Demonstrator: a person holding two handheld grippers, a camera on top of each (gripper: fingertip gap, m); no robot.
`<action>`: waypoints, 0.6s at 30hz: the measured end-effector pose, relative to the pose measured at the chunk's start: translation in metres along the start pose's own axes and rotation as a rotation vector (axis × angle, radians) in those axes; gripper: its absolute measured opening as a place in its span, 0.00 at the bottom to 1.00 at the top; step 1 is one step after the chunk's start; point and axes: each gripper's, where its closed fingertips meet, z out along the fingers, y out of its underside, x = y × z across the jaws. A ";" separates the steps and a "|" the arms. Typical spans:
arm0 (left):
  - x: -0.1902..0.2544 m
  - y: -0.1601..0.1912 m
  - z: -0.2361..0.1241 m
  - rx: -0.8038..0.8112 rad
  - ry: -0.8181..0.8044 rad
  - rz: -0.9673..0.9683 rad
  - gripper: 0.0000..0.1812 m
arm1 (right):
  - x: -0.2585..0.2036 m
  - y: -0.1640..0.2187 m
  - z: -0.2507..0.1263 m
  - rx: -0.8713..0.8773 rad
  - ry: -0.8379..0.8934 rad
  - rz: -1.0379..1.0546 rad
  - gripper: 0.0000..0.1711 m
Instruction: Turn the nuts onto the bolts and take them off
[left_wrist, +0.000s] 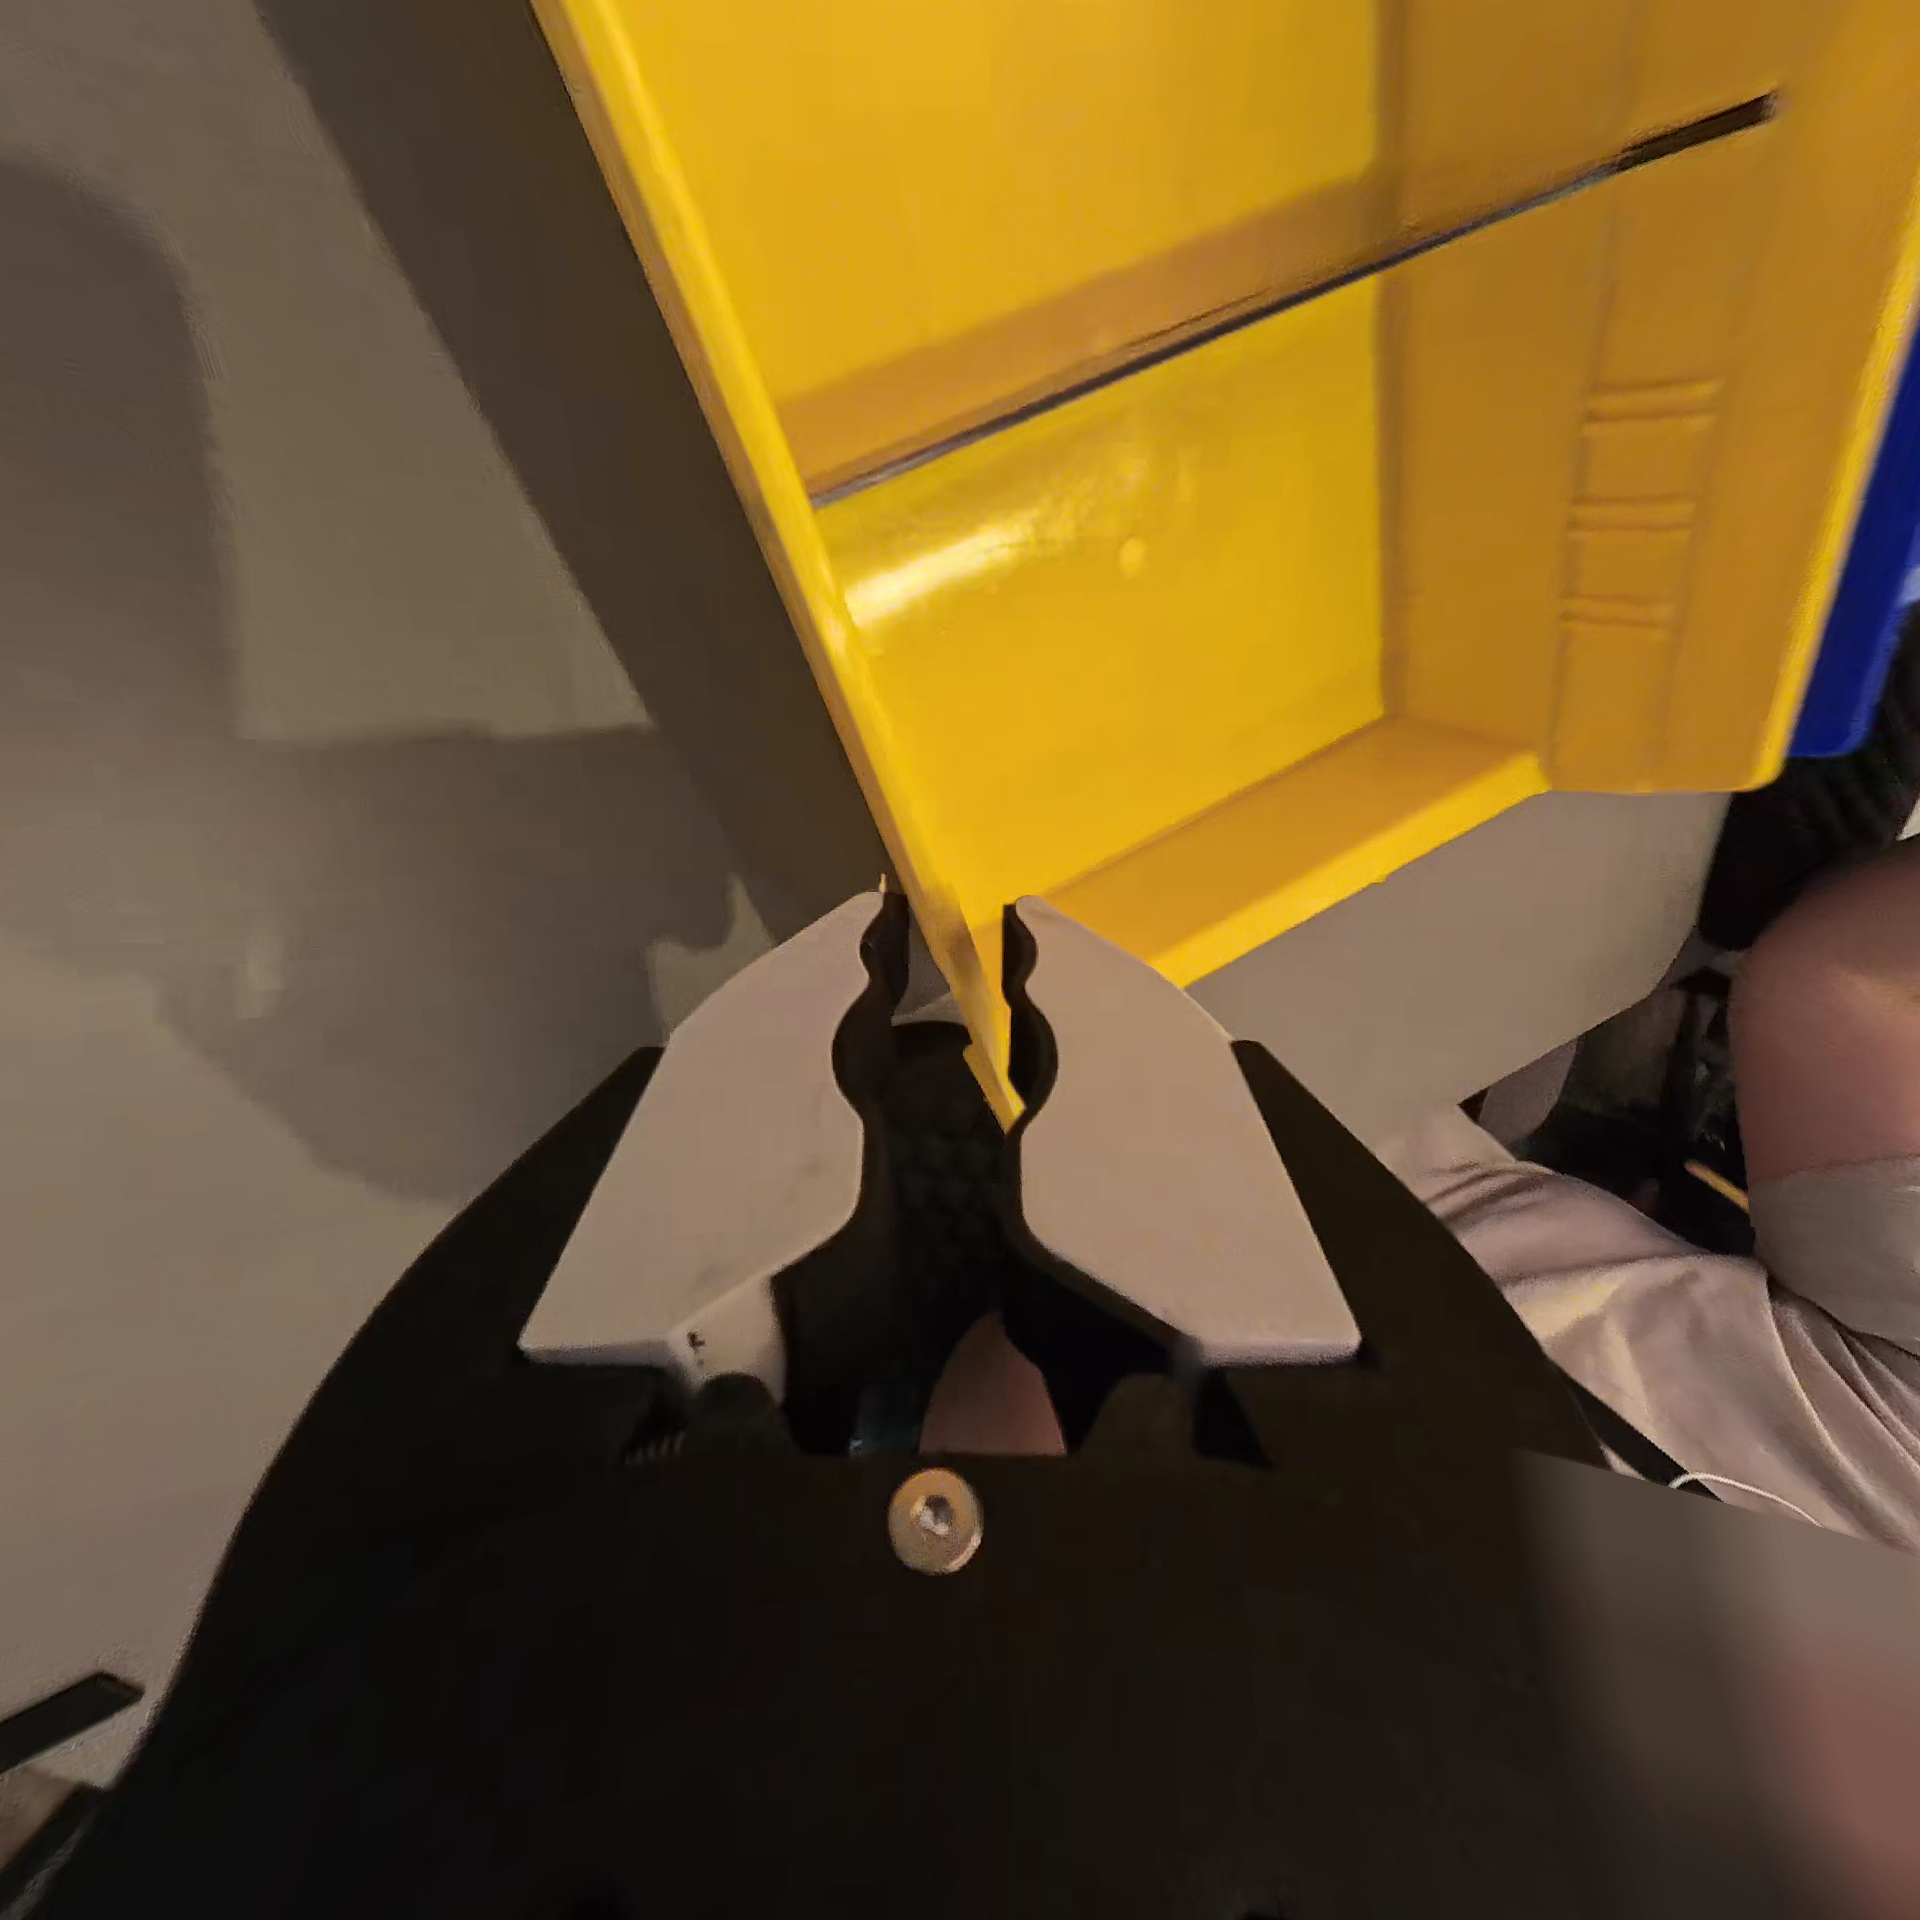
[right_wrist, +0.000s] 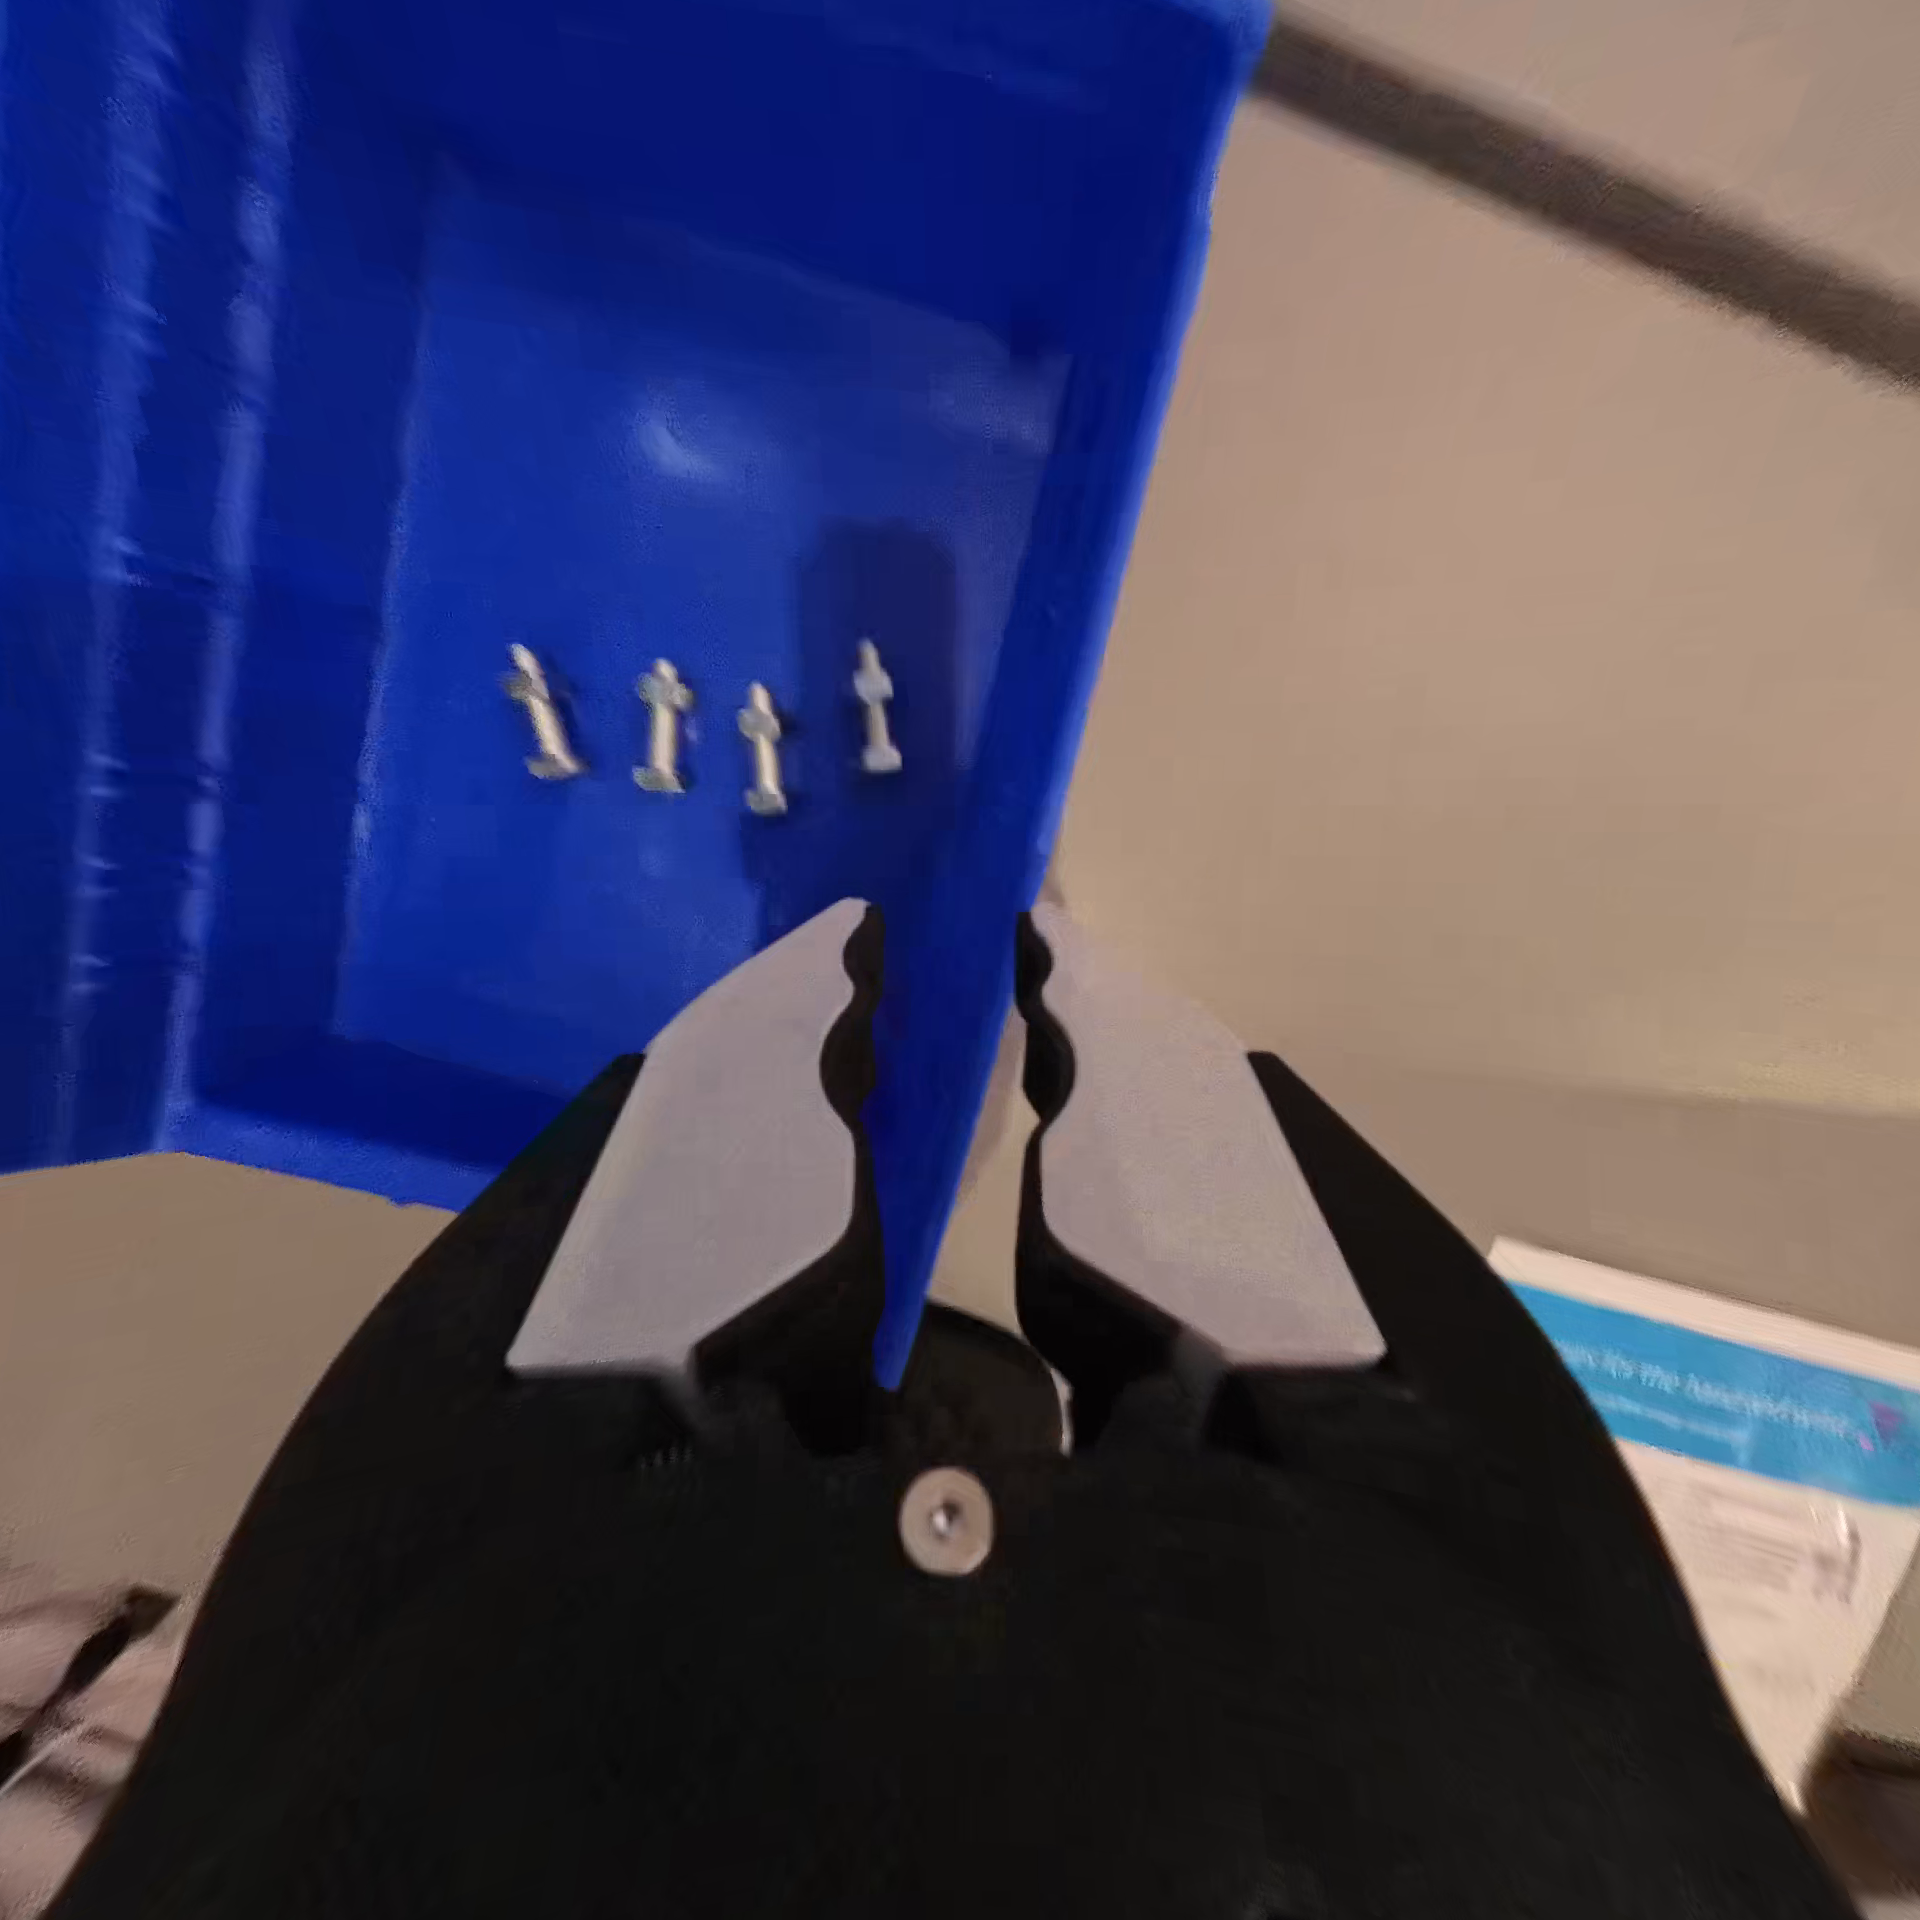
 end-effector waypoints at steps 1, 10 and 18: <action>0.002 0.000 -0.010 0.046 0.003 0.014 0.09 | -0.020 -0.021 -0.015 0.132 -0.057 -0.031 0.18; 0.030 -0.002 -0.051 0.247 0.002 0.157 0.09 | -0.199 -0.093 0.020 0.129 -0.495 -0.164 0.10; 0.042 -0.001 -0.046 0.217 0.027 0.232 0.09 | -0.197 -0.102 0.084 -0.145 -0.250 -0.147 0.10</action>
